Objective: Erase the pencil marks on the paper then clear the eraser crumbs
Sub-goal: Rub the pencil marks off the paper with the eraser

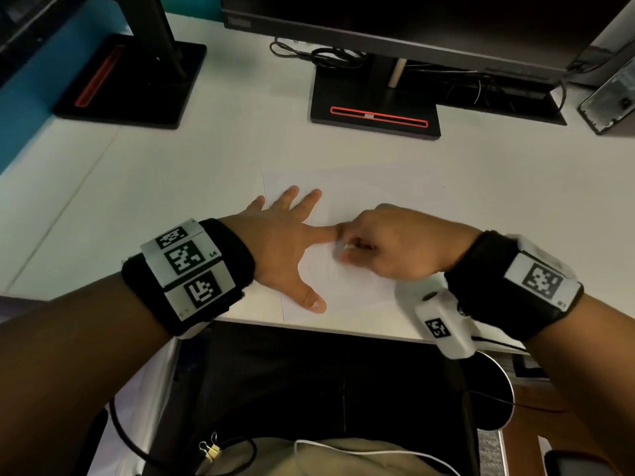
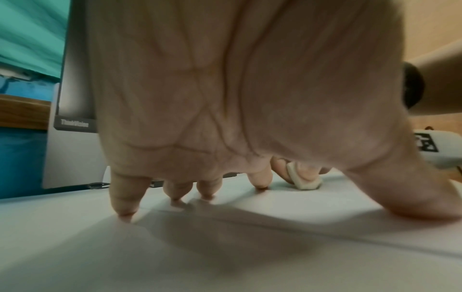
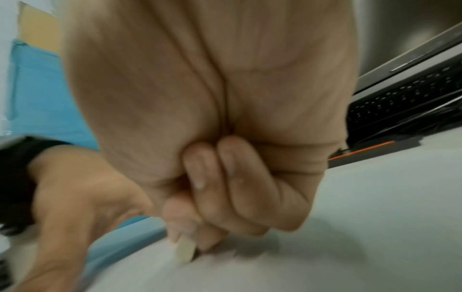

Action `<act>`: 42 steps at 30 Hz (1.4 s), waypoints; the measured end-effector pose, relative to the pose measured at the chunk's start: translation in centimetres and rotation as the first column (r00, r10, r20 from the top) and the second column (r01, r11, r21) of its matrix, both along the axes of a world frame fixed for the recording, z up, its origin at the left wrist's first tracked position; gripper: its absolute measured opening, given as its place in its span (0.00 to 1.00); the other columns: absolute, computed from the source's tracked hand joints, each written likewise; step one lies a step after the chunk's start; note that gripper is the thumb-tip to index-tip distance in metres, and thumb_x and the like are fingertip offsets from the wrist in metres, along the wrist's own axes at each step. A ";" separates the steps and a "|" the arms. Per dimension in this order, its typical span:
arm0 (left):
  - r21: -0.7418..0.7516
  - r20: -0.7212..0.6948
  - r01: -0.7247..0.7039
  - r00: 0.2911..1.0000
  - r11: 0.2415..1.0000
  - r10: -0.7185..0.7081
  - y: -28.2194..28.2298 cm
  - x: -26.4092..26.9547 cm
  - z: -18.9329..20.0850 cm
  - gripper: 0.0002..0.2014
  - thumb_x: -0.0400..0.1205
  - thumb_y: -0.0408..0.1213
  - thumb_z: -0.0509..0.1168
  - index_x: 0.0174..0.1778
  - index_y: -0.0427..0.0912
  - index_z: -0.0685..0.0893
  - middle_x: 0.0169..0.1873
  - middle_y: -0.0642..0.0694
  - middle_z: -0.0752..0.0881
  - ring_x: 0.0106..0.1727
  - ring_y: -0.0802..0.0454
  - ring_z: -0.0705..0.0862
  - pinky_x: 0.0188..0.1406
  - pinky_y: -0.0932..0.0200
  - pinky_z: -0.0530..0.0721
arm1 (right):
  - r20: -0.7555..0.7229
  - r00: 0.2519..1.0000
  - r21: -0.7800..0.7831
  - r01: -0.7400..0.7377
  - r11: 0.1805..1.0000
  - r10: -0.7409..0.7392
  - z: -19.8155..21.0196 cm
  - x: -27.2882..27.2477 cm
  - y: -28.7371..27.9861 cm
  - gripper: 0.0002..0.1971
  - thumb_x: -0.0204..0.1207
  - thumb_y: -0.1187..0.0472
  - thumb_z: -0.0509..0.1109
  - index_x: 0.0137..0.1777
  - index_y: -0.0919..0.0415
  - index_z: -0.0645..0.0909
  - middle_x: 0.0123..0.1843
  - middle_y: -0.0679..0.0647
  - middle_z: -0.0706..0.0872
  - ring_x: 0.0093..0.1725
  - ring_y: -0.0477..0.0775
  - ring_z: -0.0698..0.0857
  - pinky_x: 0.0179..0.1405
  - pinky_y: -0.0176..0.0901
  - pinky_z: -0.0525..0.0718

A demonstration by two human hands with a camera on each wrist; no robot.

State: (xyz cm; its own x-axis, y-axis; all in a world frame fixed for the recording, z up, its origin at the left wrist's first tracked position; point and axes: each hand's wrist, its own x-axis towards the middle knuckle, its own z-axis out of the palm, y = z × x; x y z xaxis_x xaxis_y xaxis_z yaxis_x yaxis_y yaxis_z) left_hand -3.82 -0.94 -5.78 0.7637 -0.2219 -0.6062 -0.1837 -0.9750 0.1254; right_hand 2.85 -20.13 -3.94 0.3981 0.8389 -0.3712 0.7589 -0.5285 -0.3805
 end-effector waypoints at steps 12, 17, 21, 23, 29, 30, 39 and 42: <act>0.011 0.006 0.010 1.000 1.000 -0.010 0.0 -0.1 -0.1 0.59 0.62 0.82 0.67 0.81 0.79 0.35 0.85 0.49 0.23 0.86 0.43 0.25 0.85 0.29 0.41 | -0.069 0.995 0.055 -0.069 0.996 0.073 -0.1 -2.0 0.7 0.15 0.86 0.57 0.64 0.44 0.67 0.84 0.30 0.46 0.78 0.33 0.36 0.79 0.36 0.26 0.72; 0.013 -0.010 0.006 1.000 1.000 -0.006 -0.1 0.0 0.0 0.60 0.62 0.82 0.67 0.83 0.78 0.36 0.85 0.49 0.23 0.86 0.43 0.24 0.85 0.30 0.39 | -0.022 1.000 -0.016 -0.018 1.000 0.018 0.0 -0.1 0.5 0.14 0.86 0.52 0.64 0.43 0.58 0.84 0.37 0.47 0.87 0.35 0.44 0.82 0.41 0.41 0.79; 0.014 -0.001 0.012 1.000 1.000 -0.012 0.0 0.0 -0.1 0.60 0.62 0.82 0.67 0.83 0.76 0.36 0.85 0.49 0.24 0.86 0.43 0.25 0.85 0.29 0.41 | -0.057 0.994 0.054 -0.086 0.995 0.089 -0.7 -1.9 1.4 0.15 0.86 0.56 0.63 0.43 0.64 0.85 0.33 0.48 0.83 0.34 0.43 0.80 0.38 0.33 0.76; 0.022 0.007 0.022 1.000 1.000 -0.022 0.0 0.1 -0.1 0.61 0.62 0.83 0.66 0.81 0.78 0.30 0.85 0.48 0.24 0.86 0.42 0.26 0.85 0.29 0.42 | -0.112 0.989 0.033 -0.094 0.995 0.097 -0.4 -2.2 1.1 0.16 0.86 0.57 0.64 0.37 0.62 0.82 0.30 0.41 0.80 0.33 0.38 0.78 0.36 0.26 0.72; 0.031 0.013 0.002 1.000 1.000 -0.002 0.1 0.1 -0.3 0.70 0.60 0.83 0.67 0.82 0.65 0.23 0.85 0.52 0.23 0.86 0.45 0.26 0.86 0.32 0.41 | -0.008 1.000 0.037 -0.025 0.999 0.025 -0.4 -0.9 1.4 0.14 0.86 0.55 0.64 0.39 0.59 0.82 0.29 0.47 0.79 0.31 0.45 0.78 0.37 0.37 0.72; 0.035 0.018 0.003 1.000 0.999 -0.004 0.1 0.1 -0.3 0.72 0.60 0.83 0.67 0.83 0.61 0.22 0.85 0.52 0.24 0.86 0.46 0.27 0.86 0.32 0.41 | -0.034 0.998 0.042 -0.050 0.998 0.051 -0.6 -1.7 1.7 0.15 0.86 0.55 0.64 0.37 0.57 0.82 0.27 0.46 0.79 0.31 0.44 0.79 0.34 0.33 0.71; 0.057 0.004 0.001 1.000 0.998 -0.001 0.0 0.1 -0.1 0.75 0.61 0.83 0.66 0.85 0.50 0.23 0.84 0.53 0.23 0.86 0.47 0.26 0.87 0.34 0.42 | 0.008 1.000 0.052 -0.018 0.999 0.017 -0.7 -1.1 1.7 0.19 0.86 0.54 0.64 0.34 0.61 0.77 0.27 0.51 0.77 0.28 0.45 0.76 0.33 0.37 0.68; 0.054 0.005 0.008 1.000 0.999 -0.008 -0.1 0.0 0.0 0.74 0.61 0.83 0.66 0.85 0.49 0.24 0.85 0.52 0.23 0.86 0.47 0.26 0.87 0.34 0.42 | -0.075 0.996 -0.004 -0.044 0.999 0.044 -0.6 -1.7 1.3 0.19 0.86 0.51 0.64 0.33 0.56 0.75 0.26 0.48 0.76 0.28 0.44 0.76 0.33 0.35 0.71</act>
State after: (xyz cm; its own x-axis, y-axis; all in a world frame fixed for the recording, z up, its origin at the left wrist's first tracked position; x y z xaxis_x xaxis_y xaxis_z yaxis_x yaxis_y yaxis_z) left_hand -3.85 -1.02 -5.82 0.7654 -0.1948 -0.6134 -0.1918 -0.9788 0.0716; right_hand 1.17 -18.81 -4.52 0.3317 0.8529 -0.4031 0.7508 -0.4974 -0.4346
